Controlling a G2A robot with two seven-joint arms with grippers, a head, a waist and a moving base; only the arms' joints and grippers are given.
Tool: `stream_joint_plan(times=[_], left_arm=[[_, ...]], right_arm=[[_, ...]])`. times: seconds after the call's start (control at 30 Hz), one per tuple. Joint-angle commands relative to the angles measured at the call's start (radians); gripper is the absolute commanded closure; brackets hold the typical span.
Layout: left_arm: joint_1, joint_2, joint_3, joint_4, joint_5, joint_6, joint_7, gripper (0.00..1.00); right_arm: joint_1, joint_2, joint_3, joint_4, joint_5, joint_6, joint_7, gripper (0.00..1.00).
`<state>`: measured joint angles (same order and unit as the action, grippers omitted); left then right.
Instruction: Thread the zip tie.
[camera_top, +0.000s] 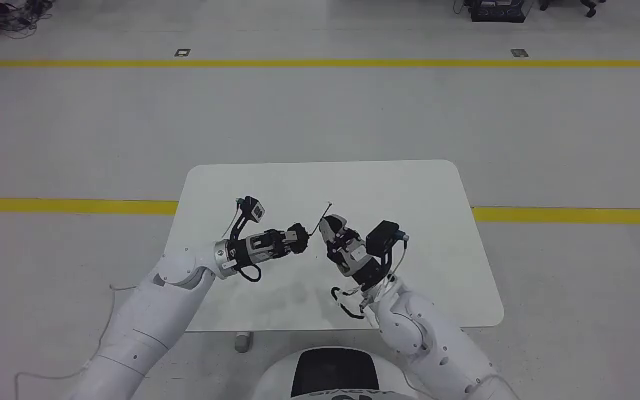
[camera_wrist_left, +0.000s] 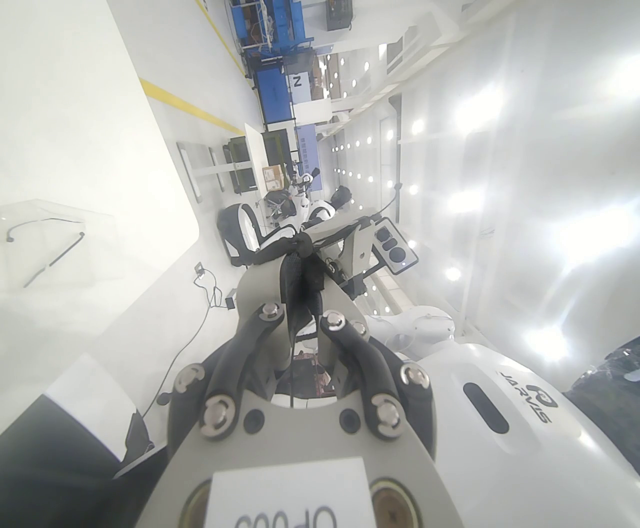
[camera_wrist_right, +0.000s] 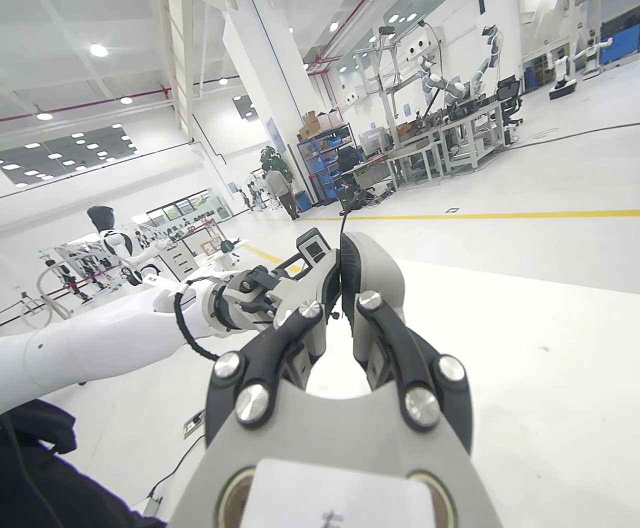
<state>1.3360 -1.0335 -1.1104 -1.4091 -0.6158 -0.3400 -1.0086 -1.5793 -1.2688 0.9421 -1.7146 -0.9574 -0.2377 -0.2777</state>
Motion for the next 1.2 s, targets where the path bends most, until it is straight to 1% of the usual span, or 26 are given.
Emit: stream_joint_plan(times=[0.0, 0.47, 1.17], left_arm=[[0.0, 0.0, 0.0, 0.0, 0.0, 0.0, 0.0, 1.0], [0.0, 0.0, 0.0, 0.0, 0.0, 0.0, 0.0, 1.0], [0.0, 0.0, 0.0, 0.0, 0.0, 0.0, 0.0, 1.0]], right_arm=[[-0.001, 0.0, 0.001, -0.001, -0.002, 0.0, 0.0, 1.0], [-0.018, -0.002, 0.014, -0.022, -0.02, -0.006, -0.019, 1.0], [-0.01, -0.01, 0.011, -0.004, -0.02, -0.014, 0.001, 1.0]])
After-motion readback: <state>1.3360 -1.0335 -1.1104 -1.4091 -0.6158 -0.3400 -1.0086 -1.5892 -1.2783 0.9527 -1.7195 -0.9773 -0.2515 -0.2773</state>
